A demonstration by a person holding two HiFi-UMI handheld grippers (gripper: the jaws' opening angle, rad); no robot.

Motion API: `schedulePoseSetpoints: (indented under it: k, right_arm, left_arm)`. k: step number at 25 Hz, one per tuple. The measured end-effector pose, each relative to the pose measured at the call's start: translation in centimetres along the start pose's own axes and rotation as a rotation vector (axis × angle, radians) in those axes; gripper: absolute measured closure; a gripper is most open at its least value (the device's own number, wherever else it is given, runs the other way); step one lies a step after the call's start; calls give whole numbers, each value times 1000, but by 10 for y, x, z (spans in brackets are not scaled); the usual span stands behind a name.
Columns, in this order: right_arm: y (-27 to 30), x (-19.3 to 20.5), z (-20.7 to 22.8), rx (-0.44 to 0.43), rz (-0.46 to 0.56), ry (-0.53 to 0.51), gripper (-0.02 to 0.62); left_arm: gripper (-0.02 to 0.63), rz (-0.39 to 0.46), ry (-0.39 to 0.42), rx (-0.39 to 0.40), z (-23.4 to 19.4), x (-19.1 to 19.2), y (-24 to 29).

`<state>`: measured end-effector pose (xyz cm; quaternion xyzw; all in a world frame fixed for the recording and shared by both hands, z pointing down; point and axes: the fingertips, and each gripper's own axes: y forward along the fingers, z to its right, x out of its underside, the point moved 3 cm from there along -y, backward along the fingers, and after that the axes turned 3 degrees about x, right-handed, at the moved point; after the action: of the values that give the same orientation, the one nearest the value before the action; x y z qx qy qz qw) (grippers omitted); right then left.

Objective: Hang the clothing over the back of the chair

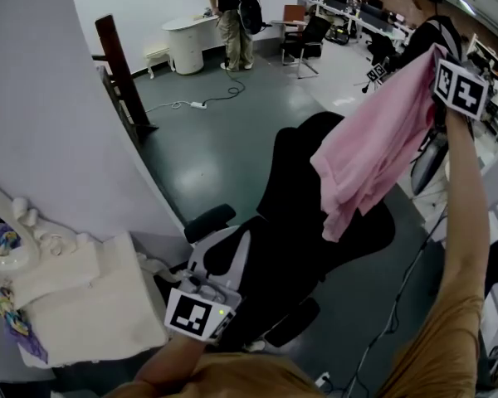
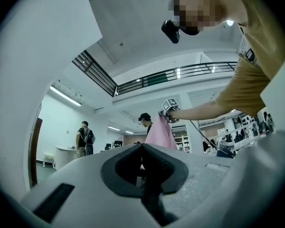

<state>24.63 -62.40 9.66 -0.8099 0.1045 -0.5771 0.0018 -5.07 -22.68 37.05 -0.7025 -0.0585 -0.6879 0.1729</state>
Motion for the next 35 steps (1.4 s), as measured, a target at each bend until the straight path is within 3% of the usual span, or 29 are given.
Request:
schedulePoseSetpoints:
  k: [3,11,14,18,23,32,35]
  right_arm:
    - [17,32,0,32,-68,-39,561]
    - [34,199,-19,-44,-376,-174,558]
    - [26,247,-8,-35,-524,-144,551]
    - [18,303,-29,-206,-664,-17,491]
    - [0,329,-39,-244,-690,163,427]
    - [-22,314,-24,-213,-599,235,276]
    - [-28,313,-20,-238,-578,247,160]
  left_arm:
    - [601,2,-12,-22,-2,5,1]
    - [601,-56,-26,-60,-5,17,-2]
    - [602,-64,-24,-63,-3,21,0]
    - [603,-93,-23,-45,4,29,6]
    - [601,-83,-14,3,16,27,20]
    - [601,-117,-34,65,31,33,29]
    - [601,-117,-33,92,37,31,30]
